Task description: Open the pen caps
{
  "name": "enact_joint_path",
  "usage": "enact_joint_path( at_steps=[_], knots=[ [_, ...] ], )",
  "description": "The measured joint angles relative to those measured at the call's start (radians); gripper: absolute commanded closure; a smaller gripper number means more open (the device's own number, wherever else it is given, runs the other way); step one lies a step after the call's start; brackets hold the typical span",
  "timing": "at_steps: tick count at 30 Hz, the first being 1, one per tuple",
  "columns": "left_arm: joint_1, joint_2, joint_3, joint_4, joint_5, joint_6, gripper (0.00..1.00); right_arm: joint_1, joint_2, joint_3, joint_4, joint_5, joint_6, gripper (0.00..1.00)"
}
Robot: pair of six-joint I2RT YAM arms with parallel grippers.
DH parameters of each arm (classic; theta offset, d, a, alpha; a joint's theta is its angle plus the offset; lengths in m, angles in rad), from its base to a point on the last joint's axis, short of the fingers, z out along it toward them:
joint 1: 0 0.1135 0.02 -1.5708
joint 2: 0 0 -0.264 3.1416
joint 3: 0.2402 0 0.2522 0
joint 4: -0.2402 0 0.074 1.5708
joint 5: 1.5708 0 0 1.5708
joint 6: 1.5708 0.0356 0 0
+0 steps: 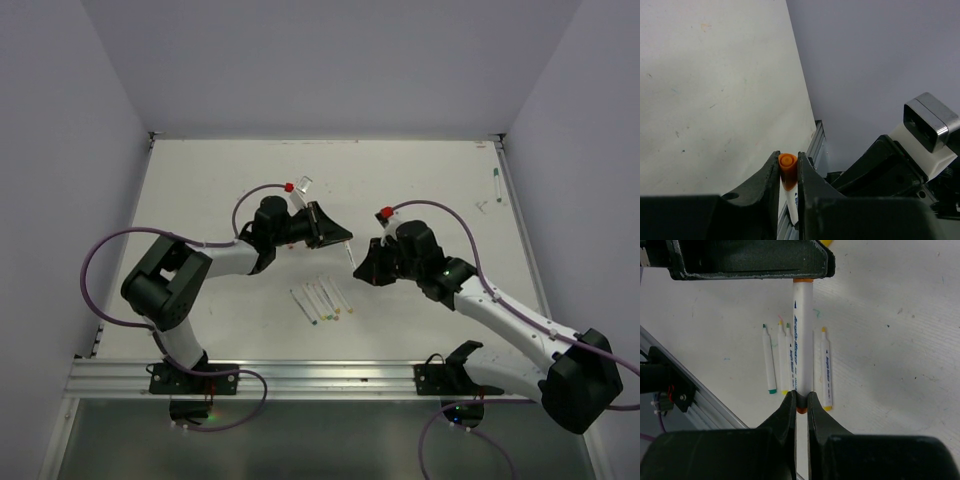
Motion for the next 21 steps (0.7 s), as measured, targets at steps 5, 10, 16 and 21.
enact_joint_path(
  at_steps=[5, 10, 16, 21],
  knots=[
    [-0.002, 0.000, 0.000, 0.023, 0.008, -0.013, 1.00, 0.008, 0.005, 0.000, -0.001, 0.008, -0.001, 0.81],
    [-0.002, 0.000, -0.002, 0.043, 0.015, -0.021, 1.00, 0.013, 0.012, 0.003, 0.000, 0.024, -0.008, 0.71],
    [-0.002, 0.000, -0.022, 0.060, 0.022, -0.027, 1.00, 0.014, 0.091, 0.063, 0.007, 0.031, -0.016, 0.71],
    [-0.002, 0.000, -0.026, 0.060, 0.021, -0.022, 1.00, 0.015, 0.175, 0.111, 0.035, 0.028, -0.018, 0.89]
  ],
)
